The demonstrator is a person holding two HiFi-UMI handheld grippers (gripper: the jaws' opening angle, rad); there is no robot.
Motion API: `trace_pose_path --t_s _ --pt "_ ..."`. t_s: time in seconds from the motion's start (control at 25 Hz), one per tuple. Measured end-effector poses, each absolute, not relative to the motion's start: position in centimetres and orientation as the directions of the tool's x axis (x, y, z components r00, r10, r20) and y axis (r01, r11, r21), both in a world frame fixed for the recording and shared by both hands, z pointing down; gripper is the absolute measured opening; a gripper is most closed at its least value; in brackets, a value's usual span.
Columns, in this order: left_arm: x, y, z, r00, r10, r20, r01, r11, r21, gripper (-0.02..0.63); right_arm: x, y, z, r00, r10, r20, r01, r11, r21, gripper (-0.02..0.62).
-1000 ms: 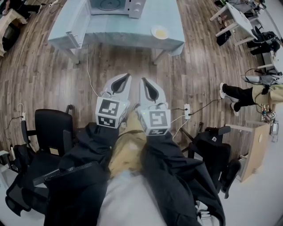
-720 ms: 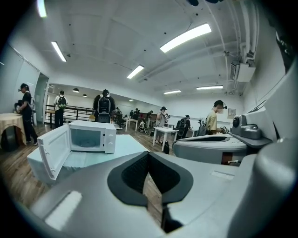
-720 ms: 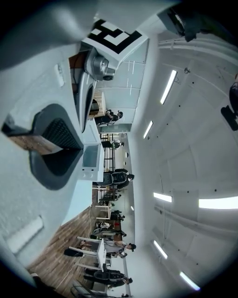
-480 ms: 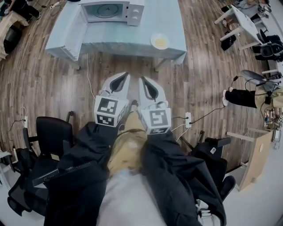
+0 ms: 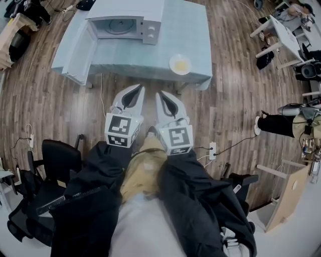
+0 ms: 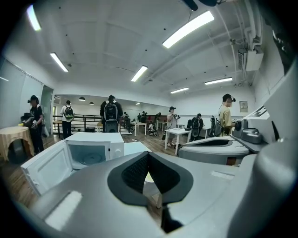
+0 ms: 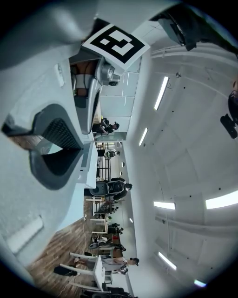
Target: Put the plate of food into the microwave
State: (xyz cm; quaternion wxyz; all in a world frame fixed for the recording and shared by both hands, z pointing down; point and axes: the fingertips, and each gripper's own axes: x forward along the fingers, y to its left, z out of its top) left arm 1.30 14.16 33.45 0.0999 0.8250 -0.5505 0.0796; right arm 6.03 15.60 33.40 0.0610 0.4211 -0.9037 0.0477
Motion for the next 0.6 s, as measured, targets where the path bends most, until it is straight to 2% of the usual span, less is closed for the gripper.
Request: trace_pose_path --t_s 0.6 --pt "5.1 6.9 35.7 0.398 -0.869 0.294 -0.916 -0.391 0.084 -0.005 8.7 8.7 35.2 -0.647 -0.744 0.170 -0.760 0.647 -0.063 -0.002"
